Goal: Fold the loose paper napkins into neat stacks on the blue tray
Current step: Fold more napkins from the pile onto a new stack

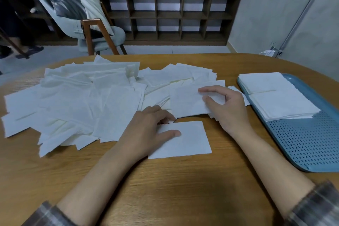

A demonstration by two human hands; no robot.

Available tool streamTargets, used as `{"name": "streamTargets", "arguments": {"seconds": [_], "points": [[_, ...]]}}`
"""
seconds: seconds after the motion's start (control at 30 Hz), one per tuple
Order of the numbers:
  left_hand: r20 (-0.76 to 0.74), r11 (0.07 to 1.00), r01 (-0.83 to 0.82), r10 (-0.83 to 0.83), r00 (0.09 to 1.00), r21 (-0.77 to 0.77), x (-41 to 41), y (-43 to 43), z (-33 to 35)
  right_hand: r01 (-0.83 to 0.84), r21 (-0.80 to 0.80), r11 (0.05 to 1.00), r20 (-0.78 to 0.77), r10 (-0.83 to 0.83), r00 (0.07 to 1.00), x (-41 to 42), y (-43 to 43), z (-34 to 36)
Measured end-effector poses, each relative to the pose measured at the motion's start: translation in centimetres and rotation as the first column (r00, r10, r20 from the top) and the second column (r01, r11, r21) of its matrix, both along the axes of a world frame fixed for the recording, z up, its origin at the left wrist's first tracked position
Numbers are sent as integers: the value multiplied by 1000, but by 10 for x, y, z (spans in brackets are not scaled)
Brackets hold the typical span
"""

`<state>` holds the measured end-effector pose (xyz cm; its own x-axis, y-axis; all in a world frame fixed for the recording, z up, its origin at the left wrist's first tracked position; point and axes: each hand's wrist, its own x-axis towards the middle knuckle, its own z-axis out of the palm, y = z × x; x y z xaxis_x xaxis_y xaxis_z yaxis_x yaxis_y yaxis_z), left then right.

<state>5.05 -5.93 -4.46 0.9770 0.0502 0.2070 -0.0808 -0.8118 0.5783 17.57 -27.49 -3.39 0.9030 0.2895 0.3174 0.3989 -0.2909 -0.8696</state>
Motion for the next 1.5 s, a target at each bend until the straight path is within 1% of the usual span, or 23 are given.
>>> {"name": "streamTargets", "arguments": {"seconds": [0.07, 0.13, 0.27, 0.37, 0.4, 0.47, 0.53, 0.6, 0.7, 0.93, 1.03, 1.1, 1.13, 1.3, 1.4, 1.5], "points": [[-44, 999, 7, -9, 999, -46, 0, 0, 2, 10, 7, 1000, 16, -10, 1000, 1, 0, -1], [-81, 990, 11, -23, 996, -137, -2, -1, 5, -1, 16, 1000, 11, 1, 1000, 0, 1, 0], [-58, 958, 39, -58, 997, -285, -4, -3, 12, -135, 57, 989, -30, 137, 990, -5, 3, 4], [-26, 869, 0, -15, 1000, -495, -5, -4, 20, -286, 164, 944, -104, 305, 947, -12, 6, 7], [4, 836, -18, 24, 1000, -548, -5, -4, 22, -328, 172, 929, -109, 349, 931, -14, 7, 6], [51, 799, -61, 113, 992, -598, -5, -3, 22, -399, 162, 903, -130, 420, 898, -20, 10, 5], [54, 783, -96, 163, 985, -614, -4, -2, 21, -427, 193, 883, -193, 461, 866, -25, 13, 5], [50, 769, -111, 183, 982, -629, -2, -2, 19, -403, 202, 893, -232, 444, 866, -28, 15, 4], [75, 755, -119, 218, 973, -644, 0, -2, 18, -335, 149, 930, -223, 361, 905, -28, 16, 3], [58, 748, -151, 245, 968, -647, 0, -3, 16, -289, 144, 946, -229, 316, 921, -27, 17, 0], [77, 785, -158, 253, 964, -598, 0, -3, 14, -285, 156, 946, -249, 317, 915, -27, 17, 1], [130, 833, -159, 265, 955, -530, 1, -4, 13, -283, 161, 946, -268, 318, 910, -27, 17, 3], [149, 842, -154, 265, 953, -517, 1, -3, 13, -284, 164, 945, -273, 320, 907, -27, 17, 3], [64, 781, -101, 178, 982, -617, 2, -1, 15, -282, 176, 943, -284, 323, 903, -27, 16, 4], [59, 756, -123, 208, 976, -643, 1, -1, 14, -276, 164, 947, -274, 313, 909, -27, 16, 4], [62, 728, -153, 259, 964, -668, 3, 0, 12, -323, 199, 925, -240, 366, 899, -27, 17, 6]]}}
